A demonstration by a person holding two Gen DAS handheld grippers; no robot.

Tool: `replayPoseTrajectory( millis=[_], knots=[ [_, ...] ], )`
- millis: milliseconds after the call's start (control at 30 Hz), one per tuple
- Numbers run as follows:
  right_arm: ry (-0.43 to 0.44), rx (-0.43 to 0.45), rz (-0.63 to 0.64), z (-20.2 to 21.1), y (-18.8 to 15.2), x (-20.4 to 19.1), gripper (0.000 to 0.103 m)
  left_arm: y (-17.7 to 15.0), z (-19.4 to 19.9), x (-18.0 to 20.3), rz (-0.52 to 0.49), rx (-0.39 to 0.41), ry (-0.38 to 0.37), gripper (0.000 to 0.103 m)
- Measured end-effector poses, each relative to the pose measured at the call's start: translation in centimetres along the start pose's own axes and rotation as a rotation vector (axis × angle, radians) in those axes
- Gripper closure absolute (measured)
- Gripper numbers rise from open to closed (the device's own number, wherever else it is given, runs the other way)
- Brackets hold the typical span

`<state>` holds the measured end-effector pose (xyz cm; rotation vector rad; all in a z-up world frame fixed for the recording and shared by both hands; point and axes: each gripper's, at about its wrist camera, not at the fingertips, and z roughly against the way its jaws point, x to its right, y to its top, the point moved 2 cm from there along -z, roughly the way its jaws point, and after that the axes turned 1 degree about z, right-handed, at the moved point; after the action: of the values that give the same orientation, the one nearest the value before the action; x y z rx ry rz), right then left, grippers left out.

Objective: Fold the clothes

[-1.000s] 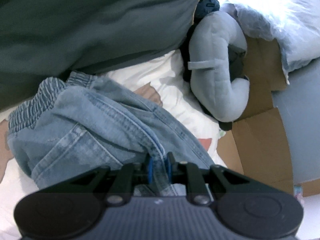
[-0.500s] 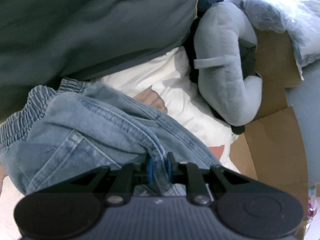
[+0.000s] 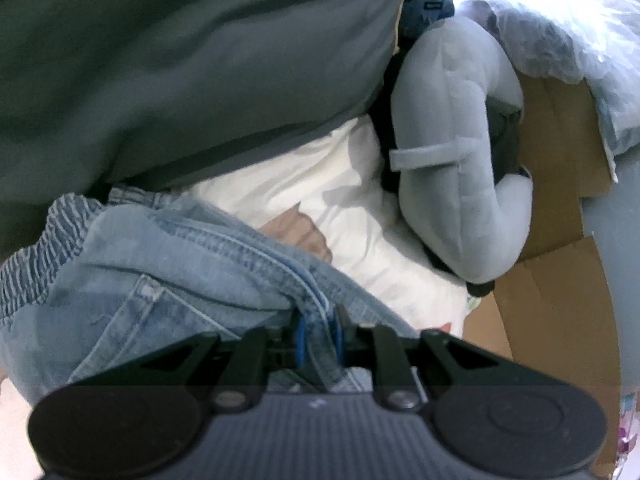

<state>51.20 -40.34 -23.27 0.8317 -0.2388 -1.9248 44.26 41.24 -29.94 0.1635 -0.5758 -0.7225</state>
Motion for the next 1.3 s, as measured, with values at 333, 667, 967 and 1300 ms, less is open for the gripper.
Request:
replayPoseTrajectory(
  millis=[333, 667, 967, 1300],
  knots=[
    [-0.019, 0.019, 0.012, 0.2, 1.3, -1.1, 0.101, 1.0, -0.8, 1.1, 0.005, 0.001, -0.018, 0.088],
    [-0.039, 0.027, 0.013, -0.8, 2.5, -2.2, 0.101, 2.1, -2.5, 2.2, -0.008, 0.025, 0.006, 0.088],
    [-0.045, 0.034, -0.006, -1.7, 2.1, -2.6, 0.101, 1.3, -4.5, 2.6, 0.022, -0.045, 0.010, 0.083],
    [-0.042, 0.028, -0.087, -1.8, 2.3, -2.3, 0.100, -1.6, -5.6, 5.0, -0.017, -0.184, -0.115, 0.083]
  ],
)
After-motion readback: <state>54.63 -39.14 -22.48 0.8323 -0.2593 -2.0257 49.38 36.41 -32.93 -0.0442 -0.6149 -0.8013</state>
